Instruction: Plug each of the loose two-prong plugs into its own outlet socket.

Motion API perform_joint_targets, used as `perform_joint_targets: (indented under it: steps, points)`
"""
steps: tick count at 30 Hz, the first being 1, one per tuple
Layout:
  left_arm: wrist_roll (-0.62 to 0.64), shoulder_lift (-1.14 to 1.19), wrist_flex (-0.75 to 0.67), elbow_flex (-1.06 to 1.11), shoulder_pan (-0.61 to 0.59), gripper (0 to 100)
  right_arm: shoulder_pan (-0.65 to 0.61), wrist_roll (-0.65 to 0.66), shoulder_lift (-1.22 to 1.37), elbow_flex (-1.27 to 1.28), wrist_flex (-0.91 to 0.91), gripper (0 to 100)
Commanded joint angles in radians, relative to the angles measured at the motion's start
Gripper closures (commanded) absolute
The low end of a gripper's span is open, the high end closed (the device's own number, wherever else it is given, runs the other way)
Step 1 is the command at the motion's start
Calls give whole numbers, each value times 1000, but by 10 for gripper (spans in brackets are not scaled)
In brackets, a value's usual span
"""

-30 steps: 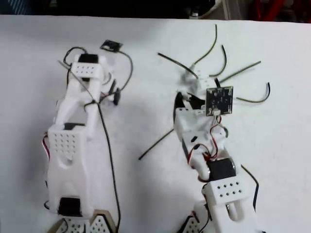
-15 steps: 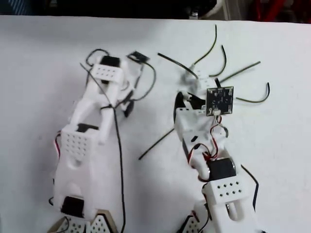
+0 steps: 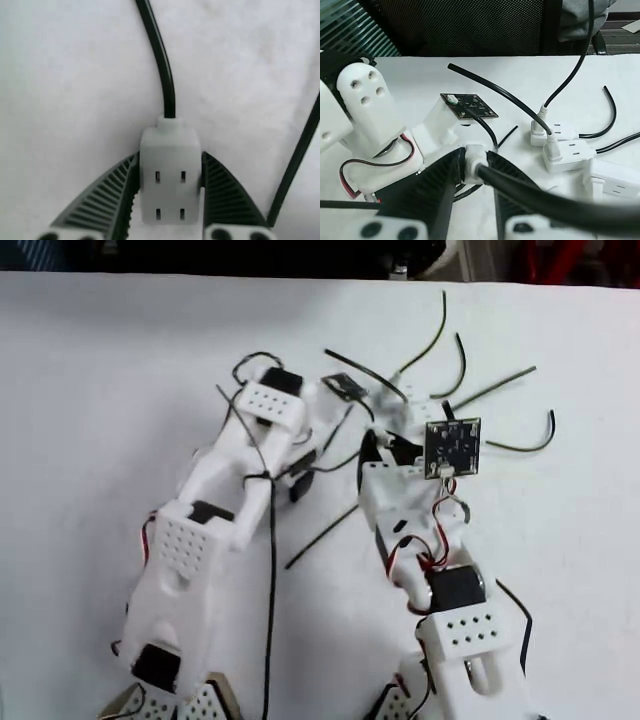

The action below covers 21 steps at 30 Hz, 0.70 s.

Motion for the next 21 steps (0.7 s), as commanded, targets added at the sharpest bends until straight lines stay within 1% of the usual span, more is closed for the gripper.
perform_joint_targets:
  steps: [1,6,8,11,13,17,21]
  points:
    - [-48,-27,-14,-3,22,902,8,0,-10,-9,-19,981]
    - [-61,-56,-5,14,19,902,8,0,-10,-9,-19,981]
    - [-61,-110,-15,54,19,902,8,0,-10,-9,-19,981]
    - [-58,-234,-68,173,21,902,8,0,-10,-9,-19,981]
    - [-60,-331,-129,298,25,902,8,0,-10,-9,-19,981]
    - [-63,-489,-327,592,27,901,8,0,-10,-9,-19,981]
    - [-91,-570,-531,825,19,835,8,0,-10,-9,-19,981]
